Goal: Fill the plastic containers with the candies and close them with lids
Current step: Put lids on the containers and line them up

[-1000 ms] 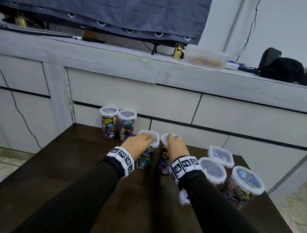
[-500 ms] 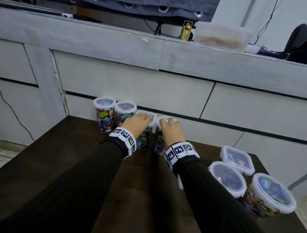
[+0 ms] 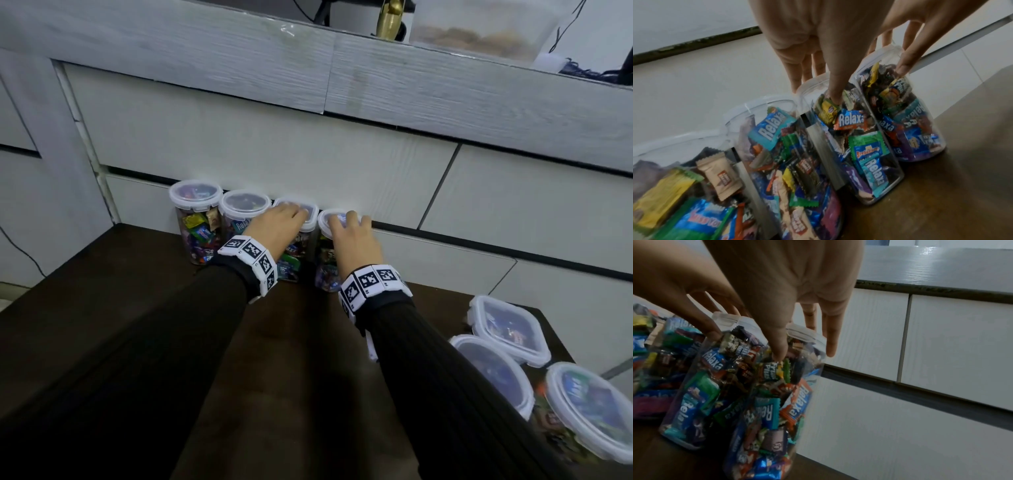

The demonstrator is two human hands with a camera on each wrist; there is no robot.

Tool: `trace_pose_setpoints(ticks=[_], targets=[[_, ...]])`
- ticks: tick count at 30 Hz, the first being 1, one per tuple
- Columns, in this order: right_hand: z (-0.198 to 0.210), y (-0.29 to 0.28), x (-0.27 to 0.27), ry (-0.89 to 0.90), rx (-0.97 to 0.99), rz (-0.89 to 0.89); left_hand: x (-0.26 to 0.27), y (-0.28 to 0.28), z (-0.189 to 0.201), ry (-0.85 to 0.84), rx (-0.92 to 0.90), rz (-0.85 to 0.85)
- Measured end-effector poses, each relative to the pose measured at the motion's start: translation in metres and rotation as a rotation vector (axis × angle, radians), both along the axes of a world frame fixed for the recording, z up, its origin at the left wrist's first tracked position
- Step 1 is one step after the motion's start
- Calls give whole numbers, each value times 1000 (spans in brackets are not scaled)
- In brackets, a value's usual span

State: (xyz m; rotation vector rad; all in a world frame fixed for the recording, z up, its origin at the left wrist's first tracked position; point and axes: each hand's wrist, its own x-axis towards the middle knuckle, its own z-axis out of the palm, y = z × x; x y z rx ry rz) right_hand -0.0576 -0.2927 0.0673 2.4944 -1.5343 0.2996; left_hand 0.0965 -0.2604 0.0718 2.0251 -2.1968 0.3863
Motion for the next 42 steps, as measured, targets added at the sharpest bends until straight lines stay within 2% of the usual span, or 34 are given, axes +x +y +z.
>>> trace_pose_setpoints(ticks=[5, 8, 12, 15, 19, 21, 25, 31, 37, 42], targets=[[15, 10, -5, 52, 114, 3, -7, 5, 7, 13, 128, 78], [27, 19, -14, 11, 171, -30, -24, 24, 3, 107, 26, 66], [54, 33, -40, -51, 178, -40, -66, 63, 10, 317, -138, -193], [73, 41, -74, 7, 249, -61, -108, 93, 14, 351, -73, -368], [89, 53, -119, 93, 340, -188, -160, 125, 6, 373, -11, -620], [94, 59, -139, 98, 375, -241, -178, 134, 3, 371, 29, -678], [95, 67, -171, 110, 393, -325, -192, 137, 4, 283, 84, -628], [65, 80, -203, 181, 399, -325, -203, 141, -6, 45, 43, -546], [59, 85, -207, 159, 380, -270, -227, 145, -18, 203, 88, -503], [63, 86, -208, 187, 385, -255, -215, 144, -15, 223, 44, -530]])
